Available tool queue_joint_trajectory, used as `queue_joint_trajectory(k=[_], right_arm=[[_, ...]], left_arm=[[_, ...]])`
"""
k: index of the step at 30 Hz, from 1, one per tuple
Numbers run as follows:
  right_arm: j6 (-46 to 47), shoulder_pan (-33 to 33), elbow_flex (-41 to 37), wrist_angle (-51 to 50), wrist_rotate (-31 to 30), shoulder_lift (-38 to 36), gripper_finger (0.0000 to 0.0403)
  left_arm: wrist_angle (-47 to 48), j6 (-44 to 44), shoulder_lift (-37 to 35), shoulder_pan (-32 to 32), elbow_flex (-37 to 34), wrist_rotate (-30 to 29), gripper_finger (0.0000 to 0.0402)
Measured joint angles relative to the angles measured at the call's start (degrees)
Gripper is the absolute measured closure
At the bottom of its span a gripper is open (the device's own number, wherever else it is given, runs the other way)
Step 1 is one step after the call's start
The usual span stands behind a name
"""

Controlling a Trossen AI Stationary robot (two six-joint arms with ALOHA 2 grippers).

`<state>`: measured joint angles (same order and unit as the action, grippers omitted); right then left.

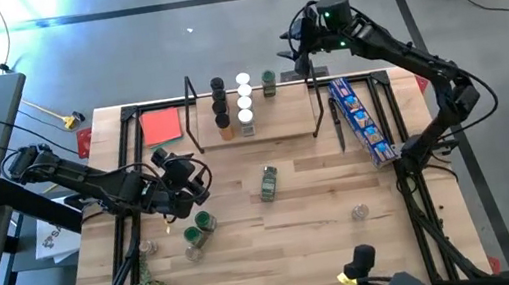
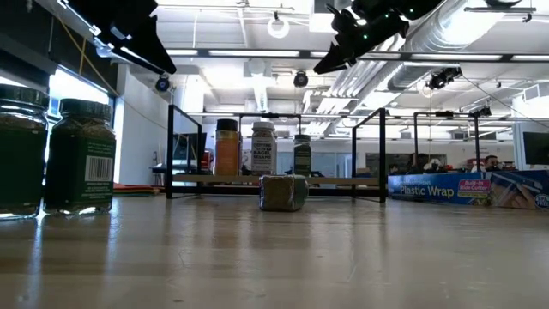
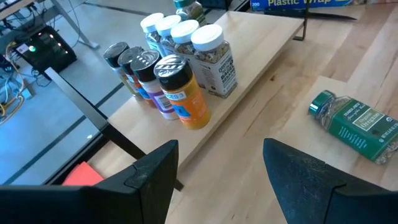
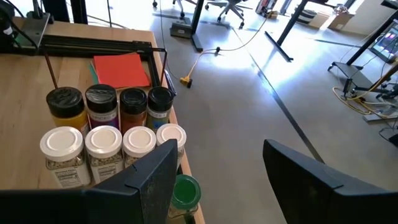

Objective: Shelf spices
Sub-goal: Move the brown seasoning bottle to the middle right of the table

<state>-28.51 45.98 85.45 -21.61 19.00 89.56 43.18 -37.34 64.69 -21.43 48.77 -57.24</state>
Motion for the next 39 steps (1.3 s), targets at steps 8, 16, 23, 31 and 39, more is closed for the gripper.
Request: queue_joint_trajectory(k=[8, 16, 23, 31, 39], right_arm=[[0.0, 0.0, 0.0, 0.01, 0.0, 0.02, 0.0171], [1.77, -0.12, -0.01, 0.64, 1.54, 0.04, 0.0171], [21.76, -4.97, 0.63, -8.49, 4.44, -2.05, 0.0171], [15.41, -32.81, 0.61, -36.21, -30.21, -6.55, 0.0171], [50.62, -55.48, 0.63, -56.68, -36.39, -7.61, 0.0171]], left_arm=[[-0.04, -0.97, 0.0, 0.0, 0.02, 0.05, 0.0172], [-0.07, -0.99, 0.0, -0.15, 0.02, 0.6, 0.0172], [-0.05, -0.99, 0.01, -0.15, 0.02, 0.6, 0.0172], [-0.03, -0.99, 0.02, -0.15, 0.04, -0.27, 0.0172], [-0.03, -0.99, 0.02, -0.15, 0.04, -0.58, 0.0172]])
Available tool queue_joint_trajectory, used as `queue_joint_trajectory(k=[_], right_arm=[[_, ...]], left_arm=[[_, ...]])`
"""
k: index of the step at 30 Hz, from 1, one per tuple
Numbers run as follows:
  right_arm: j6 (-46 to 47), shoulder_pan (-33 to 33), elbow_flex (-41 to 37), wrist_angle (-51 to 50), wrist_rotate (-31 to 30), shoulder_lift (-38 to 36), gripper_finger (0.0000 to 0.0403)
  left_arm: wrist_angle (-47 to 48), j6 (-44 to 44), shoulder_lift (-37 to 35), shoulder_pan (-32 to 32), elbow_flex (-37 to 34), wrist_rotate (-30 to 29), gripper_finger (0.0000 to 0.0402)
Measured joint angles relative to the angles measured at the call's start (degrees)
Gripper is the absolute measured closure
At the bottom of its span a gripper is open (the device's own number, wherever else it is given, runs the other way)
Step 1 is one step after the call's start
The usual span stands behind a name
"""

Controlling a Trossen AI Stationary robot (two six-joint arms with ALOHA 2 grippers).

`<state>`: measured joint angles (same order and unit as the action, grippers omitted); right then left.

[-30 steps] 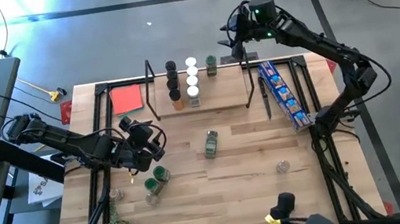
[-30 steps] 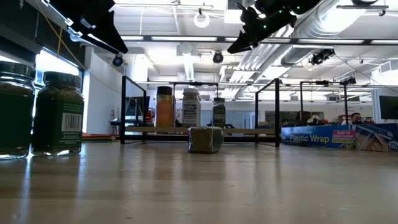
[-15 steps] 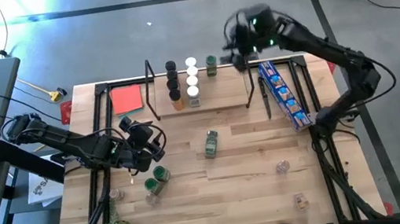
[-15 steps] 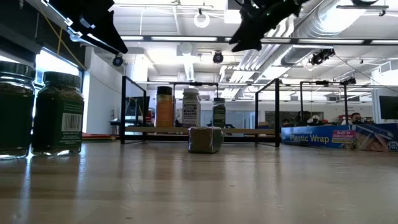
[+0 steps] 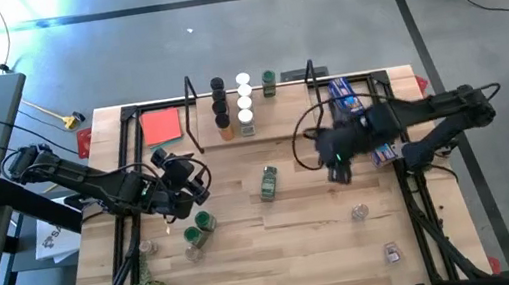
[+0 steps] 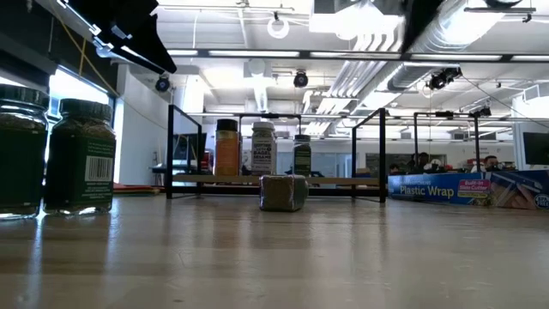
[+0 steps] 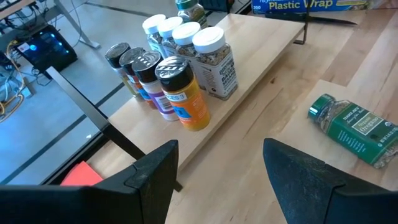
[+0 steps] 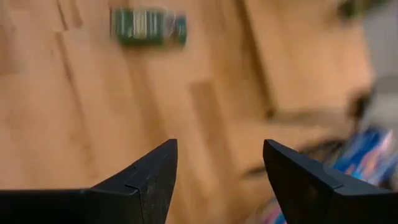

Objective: Shelf spices
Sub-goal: Move the brown seasoning bottle to the middle right of the table

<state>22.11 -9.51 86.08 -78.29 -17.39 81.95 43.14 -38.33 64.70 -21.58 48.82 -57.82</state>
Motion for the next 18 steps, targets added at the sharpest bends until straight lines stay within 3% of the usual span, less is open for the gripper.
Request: queue_joint_trajectory(k=[5, 8, 12, 18], right_arm=[[21.35, -11.18, -3.23, -6.83, 5.13, 0.09, 0.0171], [32.74, -16.52, -7.06, -6.25, 13.12, 0.07, 0.0171], [47.69, -22.84, -14.16, 2.44, 23.53, 0.09, 0.0171], [65.9, -31.46, -27.51, 22.14, 32.38, 0.13, 0.0171]], left_arm=[[0.03, 0.0, 0.0, 0.0, 0.0, -1.02, 0.0172], [0.03, 0.0, 0.0, 0.0, 0.0, -1.14, 0.0172], [0.01, -0.04, 0.0, 0.0, 0.0, -1.13, 0.0172], [-0.12, -0.57, 0.0, 0.0, 0.0, -1.15, 0.0172]])
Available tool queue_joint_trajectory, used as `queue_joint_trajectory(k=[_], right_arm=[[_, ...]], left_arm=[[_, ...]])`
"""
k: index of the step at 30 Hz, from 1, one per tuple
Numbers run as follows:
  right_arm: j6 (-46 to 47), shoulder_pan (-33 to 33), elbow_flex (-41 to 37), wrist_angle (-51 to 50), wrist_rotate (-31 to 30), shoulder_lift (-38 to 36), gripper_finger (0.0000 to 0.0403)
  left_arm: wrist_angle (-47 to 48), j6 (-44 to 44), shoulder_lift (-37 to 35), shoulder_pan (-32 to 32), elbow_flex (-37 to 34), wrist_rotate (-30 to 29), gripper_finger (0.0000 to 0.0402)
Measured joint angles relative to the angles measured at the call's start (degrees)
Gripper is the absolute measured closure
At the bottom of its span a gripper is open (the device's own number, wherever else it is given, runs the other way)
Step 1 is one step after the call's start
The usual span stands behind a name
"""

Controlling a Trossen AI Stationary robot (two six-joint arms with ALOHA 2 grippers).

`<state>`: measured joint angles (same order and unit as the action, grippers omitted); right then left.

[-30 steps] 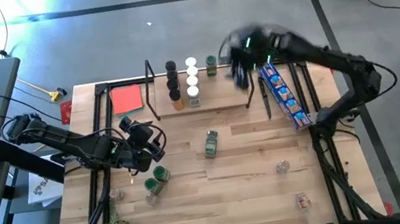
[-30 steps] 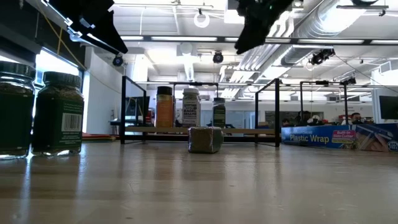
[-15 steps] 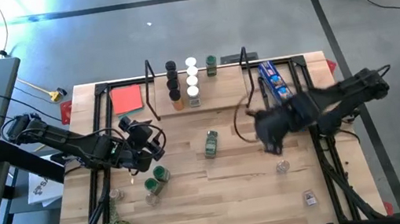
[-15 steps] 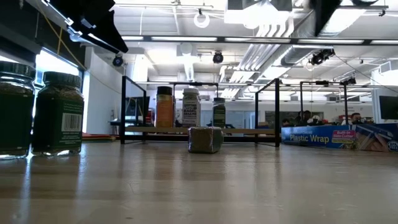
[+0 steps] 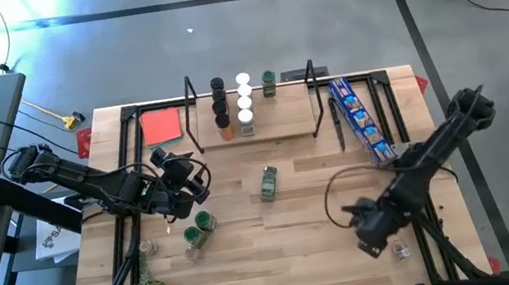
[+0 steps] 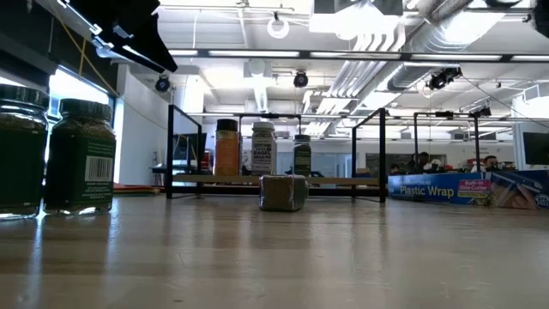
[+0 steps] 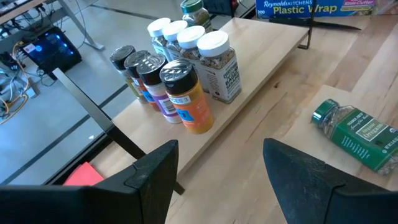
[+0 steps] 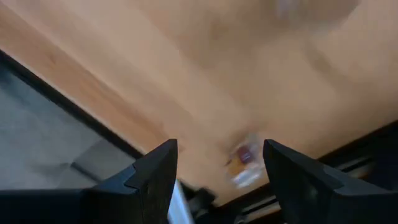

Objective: Shelf spices
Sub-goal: Move the brown seasoning bottle to the middle right of the table

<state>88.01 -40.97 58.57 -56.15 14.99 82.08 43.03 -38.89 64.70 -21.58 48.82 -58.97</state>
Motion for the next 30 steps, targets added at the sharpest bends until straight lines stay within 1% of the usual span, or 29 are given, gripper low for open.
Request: queue_joint_trajectory(k=[3, 6, 13, 17, 22, 30], right_arm=[[6.95, -3.21, -5.13, 6.86, 3.39, 0.0, 0.0165], [12.68, -5.36, -7.9, 7.36, 5.13, 0.0, 0.0162], [25.43, -10.31, -9.27, 6.85, 5.26, 0.07, 0.0162], [31.86, -13.38, -9.27, 6.56, 5.92, 1.75, 0.0162], [32.99, -14.85, -9.27, 7.0, 9.01, 6.46, 0.0161], [29.21, -14.56, -9.27, 10.19, 9.52, 12.49, 0.0162]], left_arm=[[0.0, 0.02, 0.01, 0.0, 0.0, 0.01, 0.0172], [0.0, 0.04, 0.0, 0.0, 0.0, 0.02, 0.0172], [-0.06, -0.06, 0.01, 0.0, 0.0, 0.08, 0.0172], [-0.11, -0.48, -0.01, 0.0, 0.0, 0.08, 0.0172], [-0.11, -0.5, 0.0, 0.0, 0.0, 0.82, 0.0172], [-0.38, -1.54, 0.01, -0.94, -0.11, 1.85, 0.0172]])
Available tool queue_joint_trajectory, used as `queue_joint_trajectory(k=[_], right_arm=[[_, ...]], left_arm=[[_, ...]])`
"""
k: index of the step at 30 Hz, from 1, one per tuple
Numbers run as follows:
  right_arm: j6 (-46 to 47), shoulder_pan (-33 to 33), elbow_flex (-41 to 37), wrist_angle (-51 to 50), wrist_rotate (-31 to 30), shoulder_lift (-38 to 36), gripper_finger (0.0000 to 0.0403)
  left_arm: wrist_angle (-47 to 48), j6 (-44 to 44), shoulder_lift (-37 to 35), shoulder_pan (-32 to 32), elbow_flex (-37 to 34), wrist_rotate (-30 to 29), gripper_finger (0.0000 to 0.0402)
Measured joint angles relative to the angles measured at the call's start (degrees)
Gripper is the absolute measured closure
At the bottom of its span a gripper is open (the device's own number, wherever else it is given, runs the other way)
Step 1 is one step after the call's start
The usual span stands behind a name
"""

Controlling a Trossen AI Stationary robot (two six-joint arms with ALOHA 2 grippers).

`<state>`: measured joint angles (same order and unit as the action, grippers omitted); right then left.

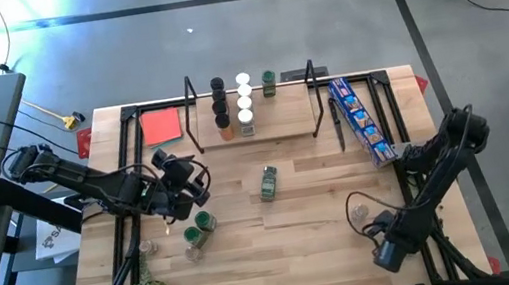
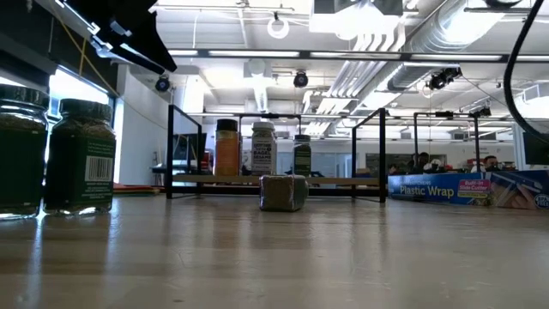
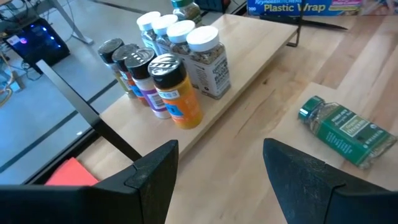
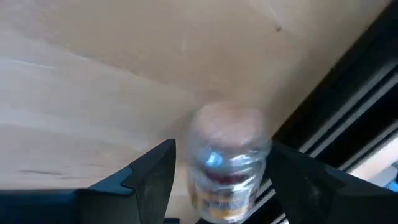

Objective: Shelf spices
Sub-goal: Move the brown seasoning bottle to the middle right of the table

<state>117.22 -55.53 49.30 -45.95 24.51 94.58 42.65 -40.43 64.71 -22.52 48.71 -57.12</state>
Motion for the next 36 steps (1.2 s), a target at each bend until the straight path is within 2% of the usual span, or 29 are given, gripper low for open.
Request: queue_joint_trajectory(k=[9, 12, 16, 18, 25, 28, 32, 36], right_arm=[[-7.9, 3.25, 0.0, 3.03, -1.44, 1.23, 0.0168], [-10.22, 3.41, 0.0, 2.92, -1.44, 1.6, 0.0191], [-12.29, 3.41, 0.04, 4.12, -1.71, 1.98, 0.0241], [-13.6, 3.39, 0.17, 7.04, -2.61, 1.96, 0.024], [-23.92, 6.7, 0.15, 23.44, -4.83, -0.6, 0.024], [-29.08, 9.11, 0.17, 27.54, -5.61, -3.37, 0.024], [-37.88, 13.88, 1.95, 24.21, -9.62, -8.05, 0.024], [-51.23, 20.36, 5.42, 20.51, -15.39, -12.58, 0.024]], left_arm=[[-0.55, -1.48, 0.0, -0.57, -1.03, 0.02, 0.0172], [-0.56, -1.48, 0.19, -0.57, -1.03, 0.02, 0.0172], [-0.54, -1.47, 0.2, -0.67, -1.05, -0.01, 0.0172], [-0.56, -1.5, 0.2, -0.93, -1.05, -0.03, 0.0172], [-0.74, -1.96, 0.2, -1.73, -1.05, -0.39, 0.0172], [-1.01, -1.97, 0.2, -2.03, -1.05, -0.68, 0.0172], [-1.0, -2.49, 0.2, -2.54, -1.05, -0.64, 0.0172], [-1.02, -3.04, 0.2, -3.21, -1.05, -0.9, 0.0172]])
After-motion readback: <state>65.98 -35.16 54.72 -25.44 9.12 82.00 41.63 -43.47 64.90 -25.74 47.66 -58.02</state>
